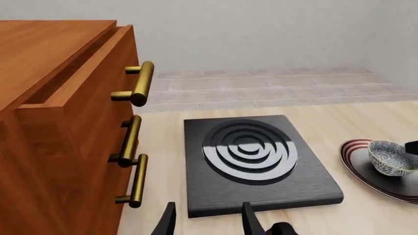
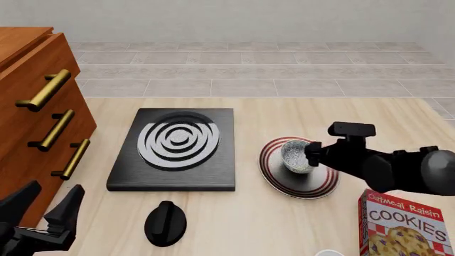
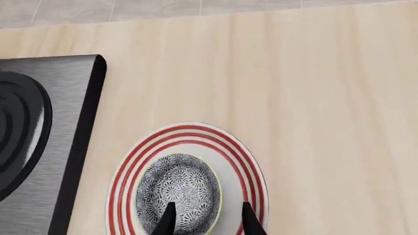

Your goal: Pick the akita bowl on the stove and place it on the plate.

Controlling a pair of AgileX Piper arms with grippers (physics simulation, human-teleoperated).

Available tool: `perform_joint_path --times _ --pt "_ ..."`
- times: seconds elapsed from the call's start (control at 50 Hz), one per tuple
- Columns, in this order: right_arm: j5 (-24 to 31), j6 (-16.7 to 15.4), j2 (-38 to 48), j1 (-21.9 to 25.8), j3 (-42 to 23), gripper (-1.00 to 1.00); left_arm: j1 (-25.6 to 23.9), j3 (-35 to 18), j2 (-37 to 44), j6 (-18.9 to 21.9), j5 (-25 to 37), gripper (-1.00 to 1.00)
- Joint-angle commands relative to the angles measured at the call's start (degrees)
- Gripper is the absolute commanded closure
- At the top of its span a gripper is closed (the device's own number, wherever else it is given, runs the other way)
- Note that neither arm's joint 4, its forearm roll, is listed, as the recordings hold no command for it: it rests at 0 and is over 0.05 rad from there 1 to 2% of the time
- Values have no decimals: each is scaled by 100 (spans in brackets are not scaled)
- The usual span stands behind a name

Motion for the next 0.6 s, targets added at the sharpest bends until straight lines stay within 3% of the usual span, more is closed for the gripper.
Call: perform_joint_path --times 0.02,0.36,0.6 --pt "244 -40 -466 21 70 -100 -14 0 -6 2 4 -100" --pt "769 -19 -1689 -37 263 -100 -6 0 -36 -33 22 -100" --pt "1652 -135 -3043 -25 191 -100 -15 0 -4 -29 3 -100"
